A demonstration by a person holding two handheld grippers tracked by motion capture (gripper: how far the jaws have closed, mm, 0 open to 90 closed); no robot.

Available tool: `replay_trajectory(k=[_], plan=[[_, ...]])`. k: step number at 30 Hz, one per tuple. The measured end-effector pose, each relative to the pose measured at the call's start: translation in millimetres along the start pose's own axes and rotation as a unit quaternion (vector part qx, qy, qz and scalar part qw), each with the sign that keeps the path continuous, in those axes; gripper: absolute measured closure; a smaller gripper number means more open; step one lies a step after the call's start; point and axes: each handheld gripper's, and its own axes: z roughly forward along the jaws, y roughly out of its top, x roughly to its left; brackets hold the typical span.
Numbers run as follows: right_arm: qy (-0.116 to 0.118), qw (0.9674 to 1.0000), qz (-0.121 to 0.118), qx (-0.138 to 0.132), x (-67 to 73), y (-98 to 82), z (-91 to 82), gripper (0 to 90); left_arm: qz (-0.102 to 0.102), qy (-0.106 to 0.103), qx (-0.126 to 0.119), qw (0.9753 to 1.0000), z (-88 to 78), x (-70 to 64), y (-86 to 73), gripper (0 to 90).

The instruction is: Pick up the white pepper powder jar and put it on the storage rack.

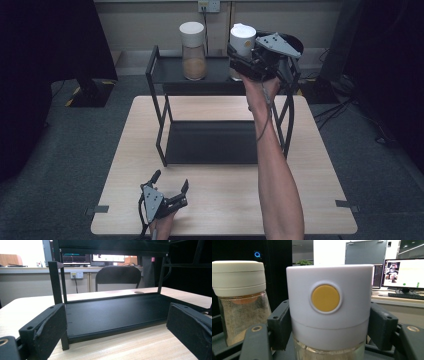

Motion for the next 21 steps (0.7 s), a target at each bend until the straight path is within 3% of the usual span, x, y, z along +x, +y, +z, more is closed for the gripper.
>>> replay_trajectory(k=[6, 14, 18, 21], plan=[[-0.007, 0.9999, -0.014, 0.004, 5.6, -0.5, 1.3, 25.7, 0.000, 0.000, 0.000, 1.0000, 0.0, 0.0, 0.0, 2.4], [-0.026, 0.9990, -0.034, -0.016, 15.2, -8.8, -2.8, 11.4, 0.001, 0.000, 0.001, 1.0000, 0.0, 0.1, 0.2, 2.6], [-0.035, 0.9978, -0.037, -0.043, 19.5, -15.7, -10.8, 0.4, 0.001, 0.001, 0.001, 1.0000, 0.0, -0.1, 0.2, 2.6], [-0.039, 0.9974, -0.039, -0.048, 20.4, -17.5, -15.5, 0.0, 0.000, 0.001, 0.000, 1.0000, 0.1, -0.2, 0.2, 2.6]])
